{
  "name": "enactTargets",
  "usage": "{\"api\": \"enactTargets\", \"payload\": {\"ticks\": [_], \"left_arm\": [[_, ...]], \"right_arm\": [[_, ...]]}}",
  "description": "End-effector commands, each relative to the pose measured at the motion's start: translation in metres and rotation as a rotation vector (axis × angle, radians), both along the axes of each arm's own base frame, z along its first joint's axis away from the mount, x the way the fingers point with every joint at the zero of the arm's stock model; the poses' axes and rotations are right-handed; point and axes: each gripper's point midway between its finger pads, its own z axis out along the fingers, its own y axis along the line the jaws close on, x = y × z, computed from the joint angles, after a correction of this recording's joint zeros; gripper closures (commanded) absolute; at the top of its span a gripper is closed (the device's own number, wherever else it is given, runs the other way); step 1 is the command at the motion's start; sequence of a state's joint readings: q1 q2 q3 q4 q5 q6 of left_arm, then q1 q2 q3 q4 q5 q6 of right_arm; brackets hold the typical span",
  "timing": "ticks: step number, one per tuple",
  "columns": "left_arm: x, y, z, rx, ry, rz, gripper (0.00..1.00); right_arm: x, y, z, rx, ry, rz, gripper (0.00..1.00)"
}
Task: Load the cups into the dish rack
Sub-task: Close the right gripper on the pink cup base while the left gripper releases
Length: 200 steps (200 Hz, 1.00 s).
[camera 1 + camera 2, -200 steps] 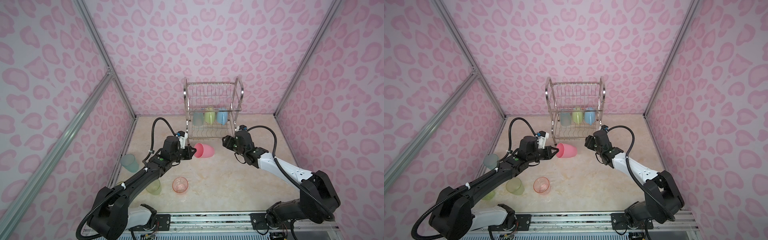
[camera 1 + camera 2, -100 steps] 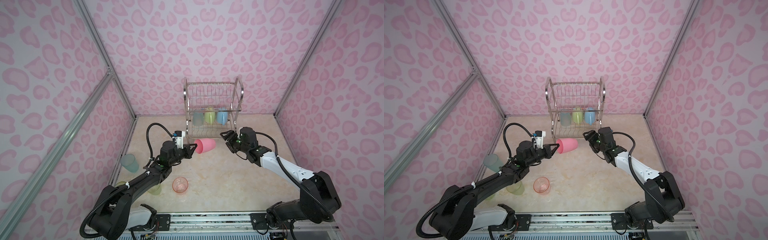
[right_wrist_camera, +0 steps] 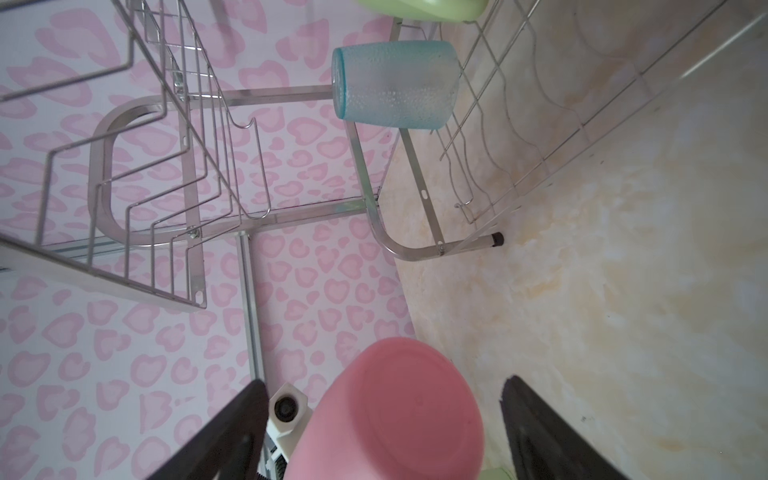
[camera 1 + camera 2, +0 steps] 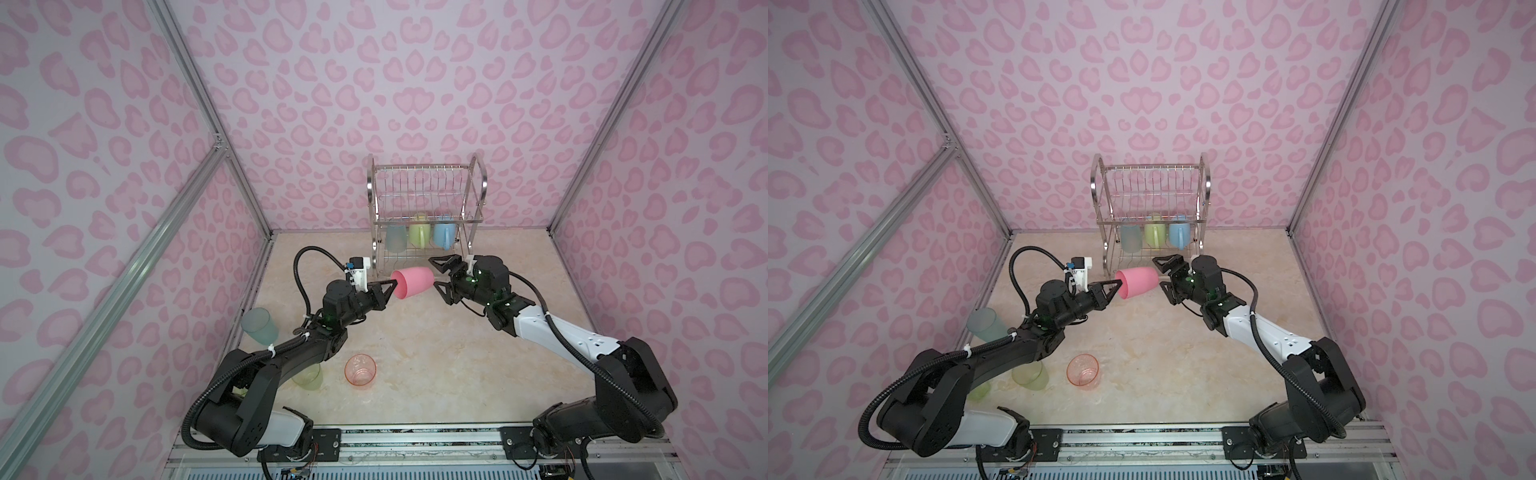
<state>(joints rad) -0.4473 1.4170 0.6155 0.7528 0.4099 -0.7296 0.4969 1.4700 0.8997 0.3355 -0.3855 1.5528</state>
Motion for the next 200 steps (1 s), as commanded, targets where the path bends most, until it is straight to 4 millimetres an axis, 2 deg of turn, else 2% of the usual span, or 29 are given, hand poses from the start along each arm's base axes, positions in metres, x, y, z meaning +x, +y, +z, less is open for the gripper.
{"api": "enactTargets", "payload": {"ticks": [1,77,102,130,175,189,200], "left_arm": [[0.004,-0.001,0.016,-0.051,-0.056,-0.006,0.96],[0.011,0.001,0.008,-0.071,-0.040,-0.002,0.96],[0.011,0.004,0.007,-0.074,-0.040,0.009,0.96],[0.010,0.008,0.005,-0.067,-0.041,0.021,0.96],[0.010,0.009,0.002,-0.064,-0.029,0.027,0.94],[0.010,0.010,0.001,-0.061,-0.027,0.030,0.91],[0.010,0.011,0.001,-0.059,-0.023,0.034,0.85]], "right_arm": [[0.003,0.010,0.008,0.051,-0.005,0.008,0.13],[0.001,0.055,0.002,0.094,0.031,0.074,0.14],[0.000,0.060,0.002,0.104,0.032,0.065,0.17],[0.002,0.056,0.004,0.110,0.028,0.039,0.19],[0.004,0.056,0.007,0.110,0.012,0.020,0.36],[0.003,0.055,0.010,0.101,-0.005,0.016,0.43],[0.004,0.053,0.011,0.078,-0.017,0.010,0.46]]}}
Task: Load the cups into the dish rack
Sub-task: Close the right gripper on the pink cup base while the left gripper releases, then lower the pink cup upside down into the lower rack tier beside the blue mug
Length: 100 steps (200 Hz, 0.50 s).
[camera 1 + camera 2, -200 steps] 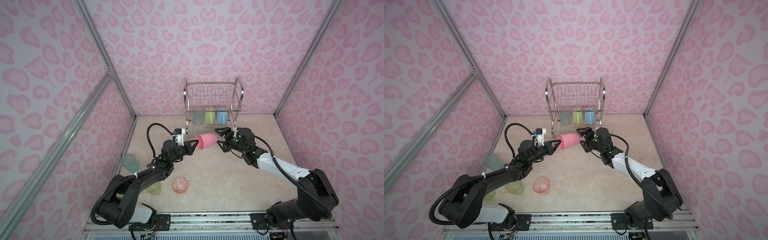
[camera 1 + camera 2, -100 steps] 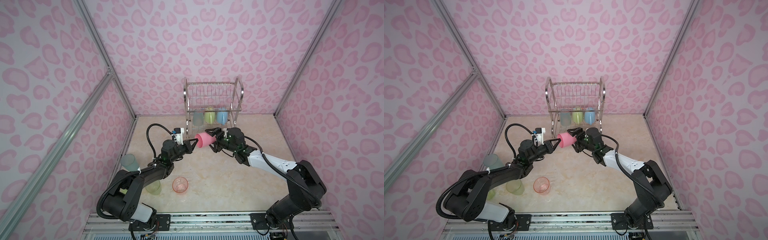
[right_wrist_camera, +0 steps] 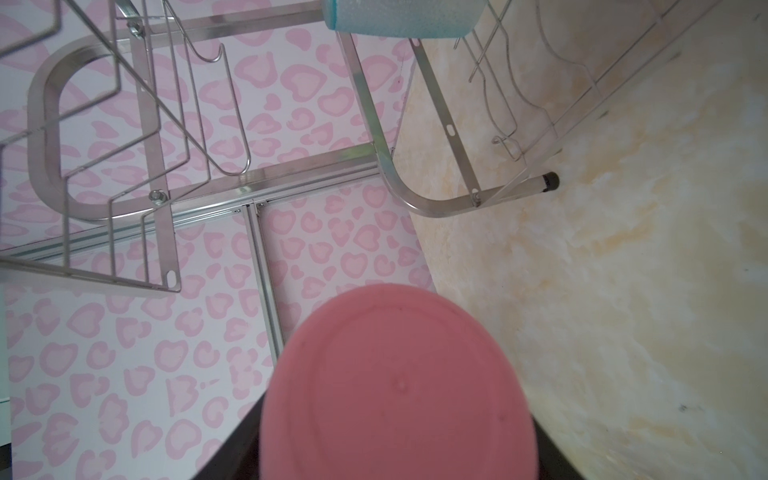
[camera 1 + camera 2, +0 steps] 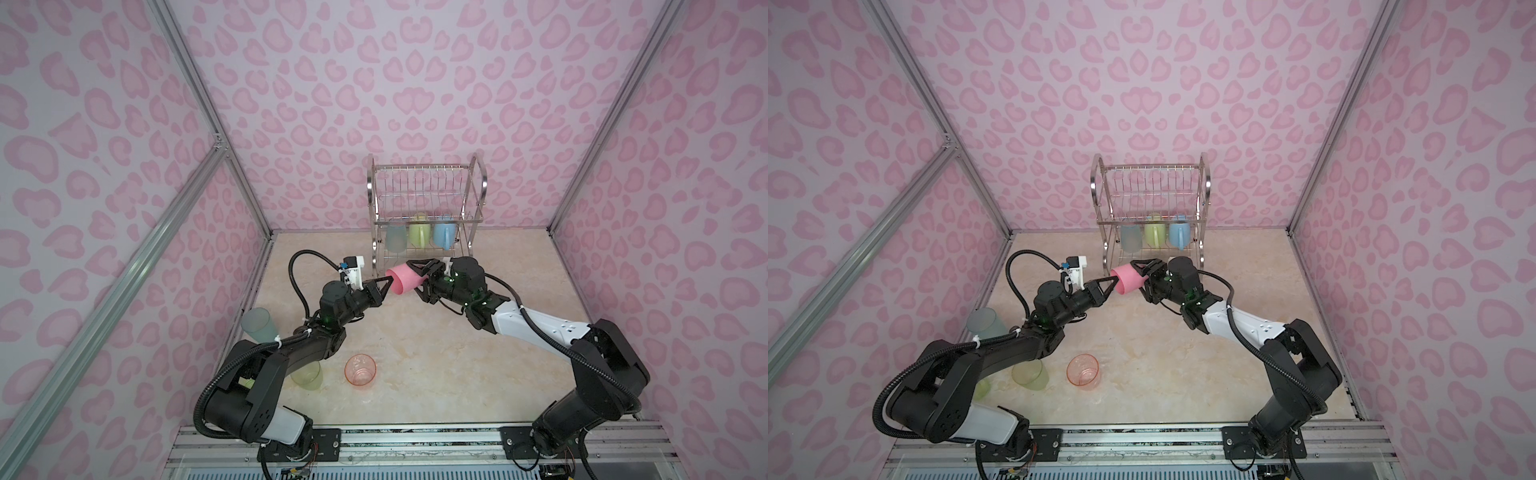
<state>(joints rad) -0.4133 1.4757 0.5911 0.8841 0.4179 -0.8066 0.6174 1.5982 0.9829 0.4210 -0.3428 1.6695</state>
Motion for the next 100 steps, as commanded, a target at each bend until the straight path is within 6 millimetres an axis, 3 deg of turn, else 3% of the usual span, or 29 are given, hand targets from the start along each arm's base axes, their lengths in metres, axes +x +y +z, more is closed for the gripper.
{"api": "enactTargets", "payload": {"ticks": [1,50,70,100], "left_arm": [[-0.001,0.001,0.005,0.014,-0.036,0.001,0.84],[-0.004,0.006,0.004,0.027,-0.021,0.016,0.40],[-0.006,0.010,0.003,0.042,-0.009,0.036,0.32],[-0.005,0.016,-0.005,0.082,0.028,0.067,0.30]], "right_arm": [[0.006,-0.005,0.012,-0.013,-0.060,-0.041,0.46],[0.012,-0.026,0.008,-0.213,-0.166,-0.094,0.48],[0.016,-0.036,0.005,-0.339,-0.219,-0.106,0.48],[0.026,-0.048,0.006,-0.556,-0.339,-0.116,0.48]]}}
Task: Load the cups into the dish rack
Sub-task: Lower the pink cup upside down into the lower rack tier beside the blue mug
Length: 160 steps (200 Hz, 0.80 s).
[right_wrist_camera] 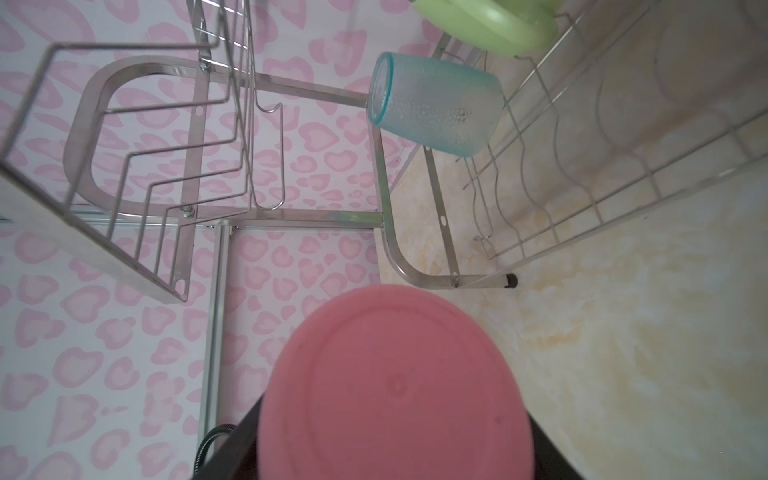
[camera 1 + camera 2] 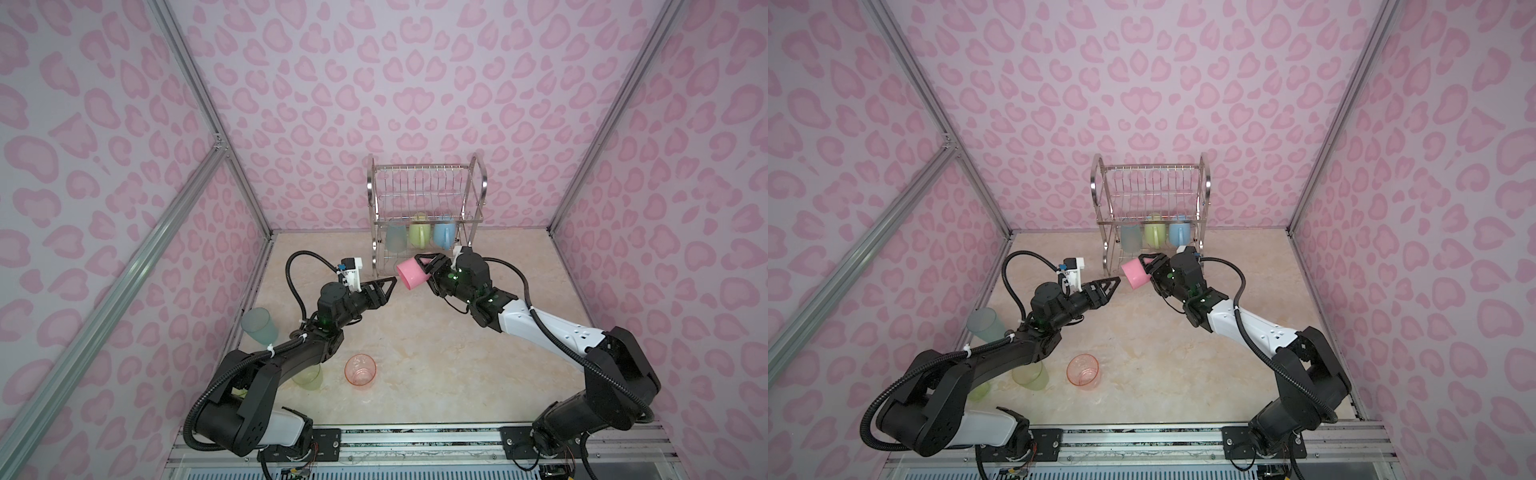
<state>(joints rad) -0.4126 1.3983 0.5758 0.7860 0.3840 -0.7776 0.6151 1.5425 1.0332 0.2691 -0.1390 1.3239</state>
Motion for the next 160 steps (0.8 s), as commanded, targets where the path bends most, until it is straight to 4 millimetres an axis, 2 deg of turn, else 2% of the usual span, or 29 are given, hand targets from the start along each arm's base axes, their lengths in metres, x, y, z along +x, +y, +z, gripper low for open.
{"api": "enactTargets", "payload": {"ticks": [1,37,73,111,160], "left_arm": [[0.002,0.007,-0.007,0.046,0.018,0.036,0.30],[0.001,0.015,-0.015,0.095,0.043,0.072,0.27],[-0.005,0.027,-0.016,0.153,0.029,0.115,0.23],[-0.011,0.032,-0.013,0.167,0.008,0.124,0.21],[-0.017,0.035,-0.024,0.179,0.031,0.140,0.16]], "right_arm": [[0.009,-0.018,-0.006,-0.265,-0.113,-0.033,0.48],[0.014,-0.034,-0.012,-0.548,-0.232,-0.082,0.48],[0.016,-0.042,-0.007,-0.774,-0.398,-0.147,0.48],[0.024,-0.043,-0.004,-0.887,-0.511,-0.180,0.48],[0.039,-0.042,-0.012,-1.011,-0.563,-0.208,0.47]]}}
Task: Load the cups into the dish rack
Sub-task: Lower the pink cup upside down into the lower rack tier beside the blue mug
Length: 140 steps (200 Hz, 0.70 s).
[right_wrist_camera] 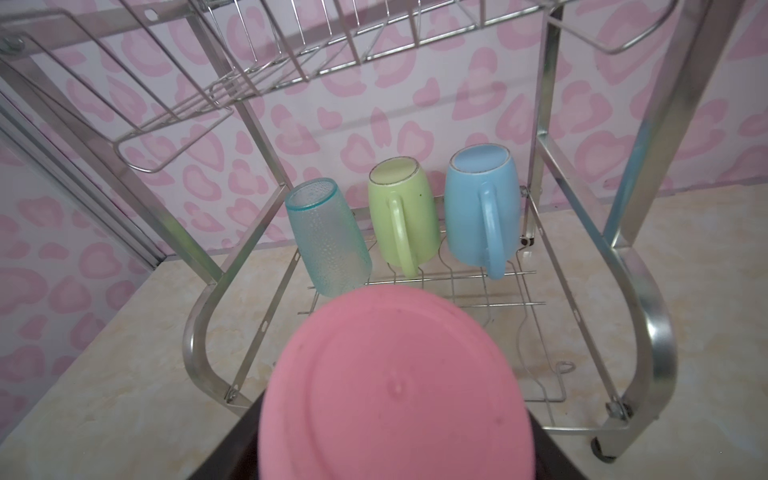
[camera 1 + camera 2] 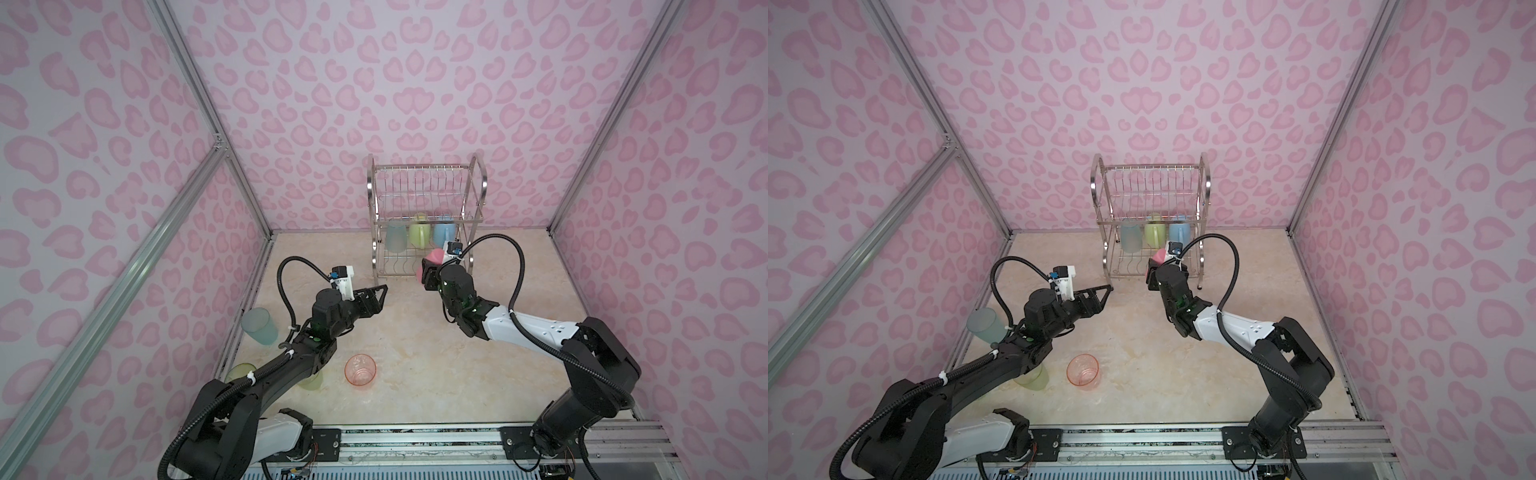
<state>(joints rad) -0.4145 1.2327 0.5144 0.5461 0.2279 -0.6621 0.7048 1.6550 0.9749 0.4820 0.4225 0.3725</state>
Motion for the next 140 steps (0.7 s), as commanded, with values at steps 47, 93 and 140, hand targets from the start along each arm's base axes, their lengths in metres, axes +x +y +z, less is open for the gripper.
{"api": "enactTargets", "payload": {"ticks": [47,93,140], "left_arm": [[-0.005,-0.002,-0.004,0.035,-0.009,-0.005,0.15],[-0.005,-0.004,-0.006,0.042,-0.002,-0.015,0.15],[-0.005,-0.010,-0.014,0.036,0.025,-0.039,0.15]], "right_arm": [[0.032,-0.012,0.000,-0.153,-0.095,-0.083,0.46],[0.054,-0.024,-0.014,-0.191,-0.097,-0.134,0.46],[0.072,-0.027,-0.022,-0.205,-0.111,-0.197,0.46]]}}
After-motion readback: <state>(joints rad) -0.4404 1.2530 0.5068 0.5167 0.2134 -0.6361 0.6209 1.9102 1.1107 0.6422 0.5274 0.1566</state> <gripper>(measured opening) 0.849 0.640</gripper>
